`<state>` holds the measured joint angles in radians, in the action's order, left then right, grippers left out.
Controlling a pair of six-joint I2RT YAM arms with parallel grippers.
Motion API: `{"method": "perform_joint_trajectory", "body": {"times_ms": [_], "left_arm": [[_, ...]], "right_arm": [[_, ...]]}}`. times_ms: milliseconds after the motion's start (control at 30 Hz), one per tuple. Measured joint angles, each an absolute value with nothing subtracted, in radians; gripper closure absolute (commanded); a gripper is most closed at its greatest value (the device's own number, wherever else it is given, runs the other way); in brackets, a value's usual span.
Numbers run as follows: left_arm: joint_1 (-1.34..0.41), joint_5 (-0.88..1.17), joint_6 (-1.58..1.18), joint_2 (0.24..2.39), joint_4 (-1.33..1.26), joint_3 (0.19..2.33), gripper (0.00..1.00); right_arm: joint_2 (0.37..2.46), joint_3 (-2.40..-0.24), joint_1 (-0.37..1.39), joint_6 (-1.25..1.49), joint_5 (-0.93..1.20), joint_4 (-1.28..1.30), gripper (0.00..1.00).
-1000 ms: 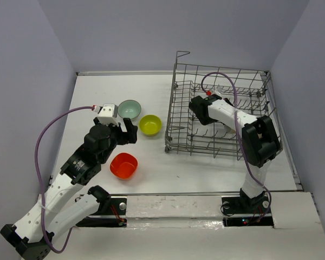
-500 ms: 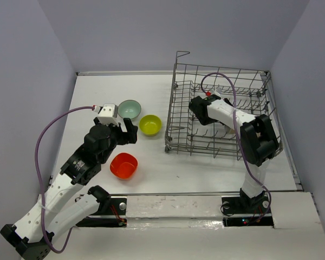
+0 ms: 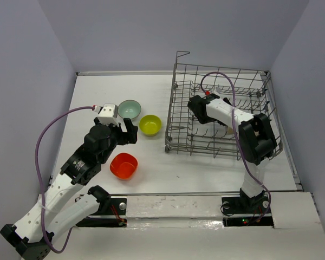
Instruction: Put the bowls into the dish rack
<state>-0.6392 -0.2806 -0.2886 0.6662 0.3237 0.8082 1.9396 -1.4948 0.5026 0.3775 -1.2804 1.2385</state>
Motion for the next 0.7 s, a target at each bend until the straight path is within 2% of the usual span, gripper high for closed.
{"method": "perform_joint_trajectory", "body": {"times_ms": [700], "left_arm": [[-0.639, -0.28, -0.288, 0.666, 0.318, 0.798, 0.08]], "right_arm": [[1.972, -1.499, 0.503, 0.389, -1.217, 1.228, 0.48]]}}
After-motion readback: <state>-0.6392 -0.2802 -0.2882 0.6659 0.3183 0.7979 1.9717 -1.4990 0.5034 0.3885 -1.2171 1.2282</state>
